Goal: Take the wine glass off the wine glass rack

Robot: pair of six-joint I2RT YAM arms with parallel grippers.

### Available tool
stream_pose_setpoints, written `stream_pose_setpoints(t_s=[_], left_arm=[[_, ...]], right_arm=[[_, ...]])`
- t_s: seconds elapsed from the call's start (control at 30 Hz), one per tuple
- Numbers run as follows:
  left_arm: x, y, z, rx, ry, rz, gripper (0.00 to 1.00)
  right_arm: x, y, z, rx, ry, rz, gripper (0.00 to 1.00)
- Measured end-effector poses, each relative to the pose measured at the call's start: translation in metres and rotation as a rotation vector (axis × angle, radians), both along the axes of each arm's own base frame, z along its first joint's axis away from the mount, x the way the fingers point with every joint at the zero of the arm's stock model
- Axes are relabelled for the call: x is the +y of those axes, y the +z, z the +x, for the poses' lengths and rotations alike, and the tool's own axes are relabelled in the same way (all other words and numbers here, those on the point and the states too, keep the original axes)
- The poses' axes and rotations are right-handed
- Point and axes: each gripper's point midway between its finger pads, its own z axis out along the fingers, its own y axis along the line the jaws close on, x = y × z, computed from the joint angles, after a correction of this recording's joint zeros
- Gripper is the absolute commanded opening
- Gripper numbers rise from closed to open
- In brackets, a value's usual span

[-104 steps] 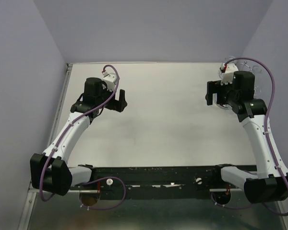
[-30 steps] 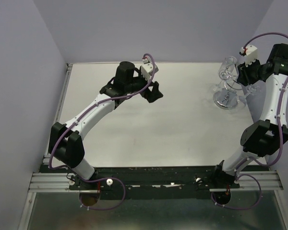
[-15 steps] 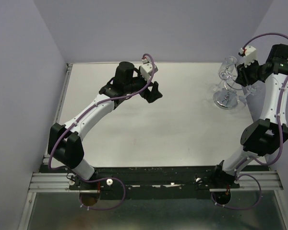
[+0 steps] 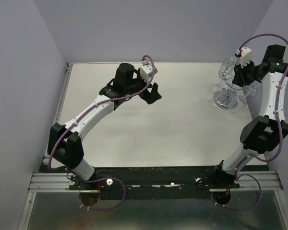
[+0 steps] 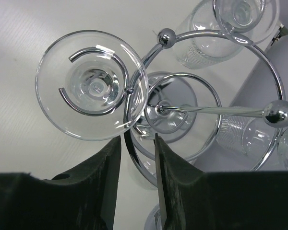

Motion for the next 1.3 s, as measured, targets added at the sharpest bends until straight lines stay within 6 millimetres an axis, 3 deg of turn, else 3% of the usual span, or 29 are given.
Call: stream_pose_setpoints(t_s=[0.4, 0.83, 1.03, 1.3], left_arm=[[0.003, 0.006, -0.003, -0.011, 0.010, -0.005, 0.95], [0.006, 0.002, -0.003, -0.004, 0.028, 0.000, 0.95], [0.006, 0.003, -0.003, -0.003, 0.030, -0.004, 0.95], [0.007, 0.003, -0.005, -0.005, 0.030, -0.005, 0.95]], right_arm=[[0.014, -0.010, 0.001, 0.033, 0.036, 0.018, 0.30], [0.018, -0.011, 0.004, 0.022, 0.072, 0.006, 0.07], [0.021, -0.010, 0.004, 0.018, 0.079, 0.017, 0.01], [0.023, -0.009, 0.004, 0.016, 0.081, 0.031, 0.01]])
